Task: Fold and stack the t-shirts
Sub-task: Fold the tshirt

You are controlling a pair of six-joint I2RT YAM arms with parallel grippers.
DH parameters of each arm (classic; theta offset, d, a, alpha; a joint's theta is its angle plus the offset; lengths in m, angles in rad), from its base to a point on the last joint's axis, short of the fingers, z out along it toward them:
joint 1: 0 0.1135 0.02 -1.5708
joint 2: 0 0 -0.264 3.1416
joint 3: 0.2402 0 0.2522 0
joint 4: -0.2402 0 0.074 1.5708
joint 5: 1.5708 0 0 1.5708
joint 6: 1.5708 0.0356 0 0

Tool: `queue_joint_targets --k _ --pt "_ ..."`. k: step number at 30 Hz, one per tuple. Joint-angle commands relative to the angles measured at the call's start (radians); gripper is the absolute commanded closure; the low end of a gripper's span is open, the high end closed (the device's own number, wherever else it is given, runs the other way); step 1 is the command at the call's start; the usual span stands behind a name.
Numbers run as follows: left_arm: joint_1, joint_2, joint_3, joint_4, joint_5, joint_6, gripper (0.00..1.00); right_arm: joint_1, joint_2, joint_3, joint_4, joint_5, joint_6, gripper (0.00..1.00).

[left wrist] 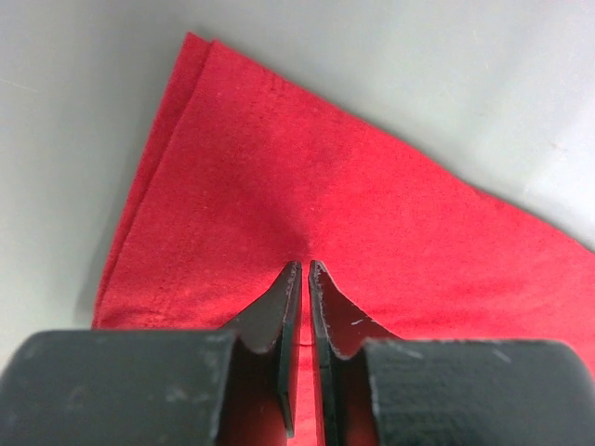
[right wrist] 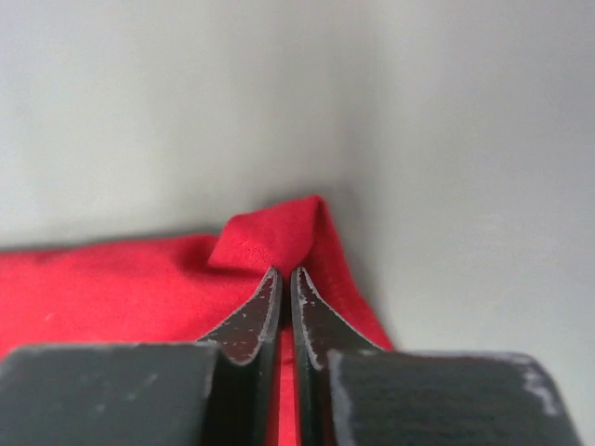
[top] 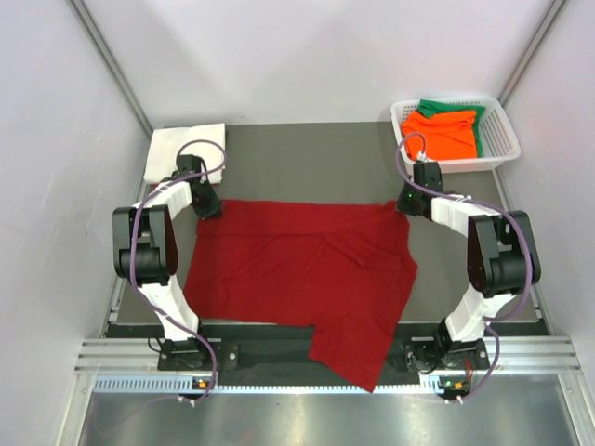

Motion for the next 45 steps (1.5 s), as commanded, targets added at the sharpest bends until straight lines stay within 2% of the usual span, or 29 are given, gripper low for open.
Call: queue_joint_targets --k 1,7,8,9,10,11,14,17,18,19,20,21,24,28,31,39,41,42,44,45 --pt "0.006 -0.013 -0.018 0.029 -0.033 0.009 0.88 -0.01 -0.018 0.033 -0.009 0.153 0.025 1.0" --pt "-0.009 -0.092 -0.044 0.051 -0.041 0.002 0.85 -0.003 -0.084 -0.027 -0.027 0.164 0.025 0.98" --pt "-0.02 -0.106 -0.044 0.05 -0.041 0.005 0.83 0.002 -0.095 -0.039 -0.03 0.161 0.015 0.93" --pt "-0.034 -0.143 -0.044 0.048 -0.044 0.017 0.78 0.005 -0.125 -0.039 -0.052 0.159 -0.01 0.83" --pt "-0.05 -0.164 -0.044 0.047 -0.05 0.021 0.76 0.01 -0.142 -0.038 -0.076 0.171 -0.023 0.63" --pt "-0.096 -0.212 -0.046 0.041 -0.051 0.023 0.74 0.01 -0.164 -0.032 -0.096 0.179 -0.037 0.57" --pt "-0.217 -0.307 -0.084 0.059 -0.024 -0.009 0.73 0.034 -0.283 -0.026 -0.19 0.176 -0.089 0.45" --pt "-0.357 -0.37 -0.174 0.104 0.021 -0.066 0.73 0.111 -0.354 -0.064 -0.273 0.156 -0.123 0.4" --pt "-0.465 -0.457 -0.293 0.199 0.047 -0.143 0.72 0.254 -0.432 -0.116 -0.277 0.095 -0.112 0.38" --pt "-0.466 -0.457 -0.294 0.2 0.047 -0.144 0.72 0.255 -0.432 -0.133 -0.277 0.095 -0.112 0.38" --pt "-0.487 -0.503 -0.325 0.229 0.054 -0.184 0.72 0.298 -0.458 -0.15 -0.273 0.086 -0.101 0.38" --pt "-0.532 -0.529 -0.381 0.27 0.048 -0.201 0.72 0.392 -0.465 -0.167 -0.264 0.096 -0.092 0.38" --pt "-0.625 -0.6 -0.454 0.314 0.009 -0.262 0.73 0.508 -0.456 -0.214 -0.244 0.156 -0.049 0.37" --pt "-0.712 -0.658 -0.504 0.344 -0.025 -0.327 0.75 0.591 -0.405 -0.234 -0.228 0.205 -0.02 0.36" --pt "-0.758 -0.677 -0.531 0.351 -0.05 -0.362 0.77 0.645 -0.341 -0.221 -0.231 0.277 -0.006 0.38" --pt "-0.781 -0.675 -0.521 0.314 -0.039 -0.357 0.77 0.669 -0.239 -0.182 -0.241 0.405 0.008 0.56" --pt "-0.781 -0.663 -0.515 0.323 -0.031 -0.362 0.77 0.665 -0.235 -0.17 -0.244 0.464 0.012 0.72" --pt "-0.782 -0.657 -0.512 0.331 -0.019 -0.365 0.76 0.657 -0.239 -0.164 -0.245 0.48 0.012 0.77" --pt "-0.787 -0.634 -0.509 0.347 -0.007 -0.377 0.76 0.642 -0.242 -0.138 -0.231 0.491 -0.006 0.81" --pt "-0.793 -0.625 -0.506 0.367 0.004 -0.382 0.76 0.614 -0.236 -0.11 -0.225 0.489 -0.017 0.88"
